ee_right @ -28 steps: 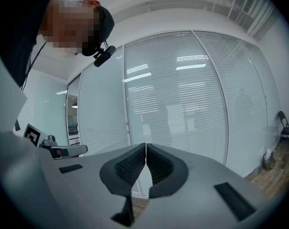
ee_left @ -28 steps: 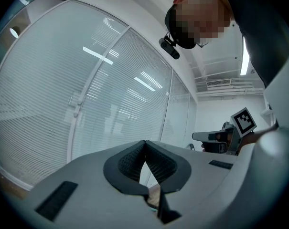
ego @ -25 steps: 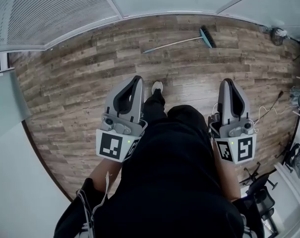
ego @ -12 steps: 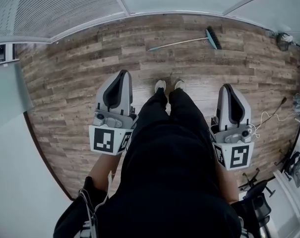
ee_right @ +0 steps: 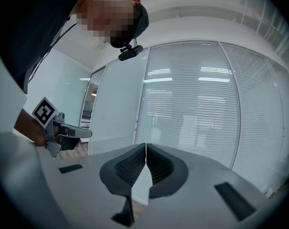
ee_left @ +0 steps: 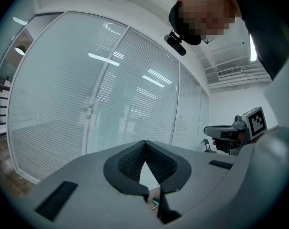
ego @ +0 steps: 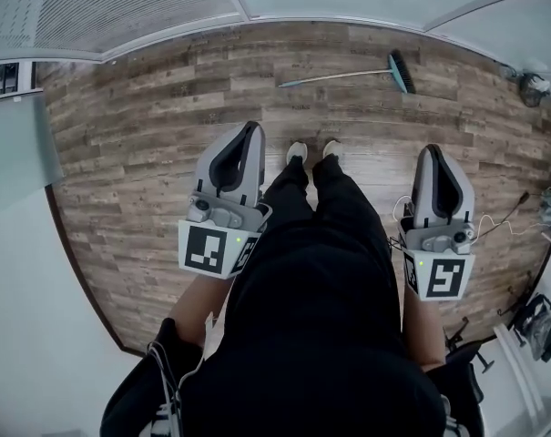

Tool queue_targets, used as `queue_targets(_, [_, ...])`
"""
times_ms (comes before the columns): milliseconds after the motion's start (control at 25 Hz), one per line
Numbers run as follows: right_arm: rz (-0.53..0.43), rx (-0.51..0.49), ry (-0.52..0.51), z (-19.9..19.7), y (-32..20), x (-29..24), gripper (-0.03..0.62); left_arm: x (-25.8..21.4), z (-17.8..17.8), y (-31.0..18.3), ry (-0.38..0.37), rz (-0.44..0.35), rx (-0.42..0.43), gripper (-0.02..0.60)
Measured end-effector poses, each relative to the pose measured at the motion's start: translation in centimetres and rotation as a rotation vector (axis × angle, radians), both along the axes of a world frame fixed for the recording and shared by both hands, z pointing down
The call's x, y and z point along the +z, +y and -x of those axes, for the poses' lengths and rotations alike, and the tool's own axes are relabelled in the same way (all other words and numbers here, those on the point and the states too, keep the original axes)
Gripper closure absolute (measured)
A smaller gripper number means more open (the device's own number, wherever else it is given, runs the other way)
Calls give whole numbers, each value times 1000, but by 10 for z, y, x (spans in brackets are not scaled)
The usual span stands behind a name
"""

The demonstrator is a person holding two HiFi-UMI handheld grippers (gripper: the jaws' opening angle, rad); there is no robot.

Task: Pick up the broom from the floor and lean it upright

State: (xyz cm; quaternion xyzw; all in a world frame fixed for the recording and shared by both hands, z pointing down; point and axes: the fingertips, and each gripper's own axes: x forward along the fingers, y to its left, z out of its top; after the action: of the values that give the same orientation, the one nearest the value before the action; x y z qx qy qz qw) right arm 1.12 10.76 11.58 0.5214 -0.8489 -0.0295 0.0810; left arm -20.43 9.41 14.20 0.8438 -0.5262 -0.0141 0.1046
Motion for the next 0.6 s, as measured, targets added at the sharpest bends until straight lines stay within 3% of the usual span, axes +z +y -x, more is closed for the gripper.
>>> queue_targets(280, [76,-89,-18,-9,-16,26,574,-5,-18,3,1,2,-63,563])
queue_targets(480, [37,-62,30,-27,-48,34,572,3,-19,-8,-14,26,-102,563])
queue_targets(600, [68,-53,49,-39,-67,46,572,5,-22,-17,-21,31,-123,563])
